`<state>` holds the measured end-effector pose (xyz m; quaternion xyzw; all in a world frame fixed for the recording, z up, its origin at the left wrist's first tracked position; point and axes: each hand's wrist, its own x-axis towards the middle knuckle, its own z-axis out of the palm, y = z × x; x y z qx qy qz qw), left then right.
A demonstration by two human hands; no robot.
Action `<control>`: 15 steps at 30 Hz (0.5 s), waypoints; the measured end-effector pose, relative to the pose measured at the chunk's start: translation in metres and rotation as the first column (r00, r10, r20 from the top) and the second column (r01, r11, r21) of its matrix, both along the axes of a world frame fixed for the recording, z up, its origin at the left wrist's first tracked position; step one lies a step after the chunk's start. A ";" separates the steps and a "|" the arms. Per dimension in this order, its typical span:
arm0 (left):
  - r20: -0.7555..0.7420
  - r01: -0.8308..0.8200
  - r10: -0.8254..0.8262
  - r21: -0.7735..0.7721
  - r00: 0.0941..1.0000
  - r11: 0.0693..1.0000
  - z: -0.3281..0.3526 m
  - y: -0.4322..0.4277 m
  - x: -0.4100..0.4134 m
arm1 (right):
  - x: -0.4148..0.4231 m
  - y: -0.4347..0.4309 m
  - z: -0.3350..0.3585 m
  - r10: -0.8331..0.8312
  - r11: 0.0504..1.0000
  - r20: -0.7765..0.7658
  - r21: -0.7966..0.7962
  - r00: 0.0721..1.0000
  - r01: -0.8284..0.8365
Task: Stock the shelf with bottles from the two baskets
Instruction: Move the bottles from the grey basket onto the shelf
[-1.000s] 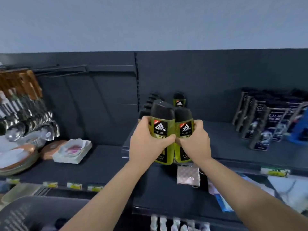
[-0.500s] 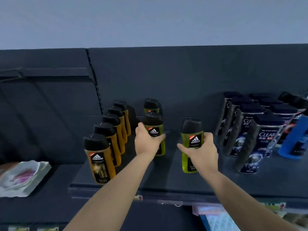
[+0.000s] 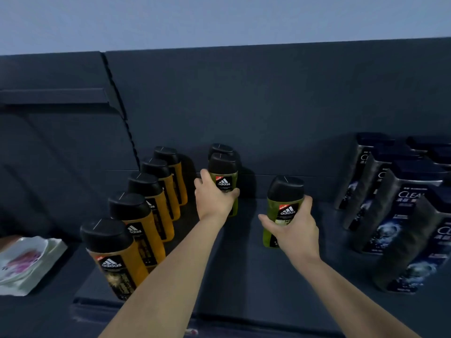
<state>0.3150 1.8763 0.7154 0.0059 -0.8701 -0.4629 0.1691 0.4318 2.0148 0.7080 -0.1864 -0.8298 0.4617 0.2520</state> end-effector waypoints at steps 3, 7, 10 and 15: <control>0.013 -0.005 0.005 -0.008 1.000 1.000 0.001 0.000 -0.001 | -0.003 -0.003 -0.001 -0.006 0.999 0.005 0.031 1.000 0.006; 0.020 -0.006 0.006 -0.008 1.000 1.000 0.000 -0.004 -0.002 | -0.004 -0.005 -0.004 -0.027 0.998 0.011 0.065 1.000 0.026; 0.019 -0.006 0.006 -0.005 1.000 1.000 0.001 -0.006 0.000 | -0.003 -0.008 -0.004 -0.044 0.996 0.017 0.081 0.999 0.042; 0.093 0.035 -0.040 0.055 0.995 0.998 0.002 -0.015 0.004 | -0.002 -0.013 -0.005 -0.051 0.994 0.002 0.097 0.999 0.051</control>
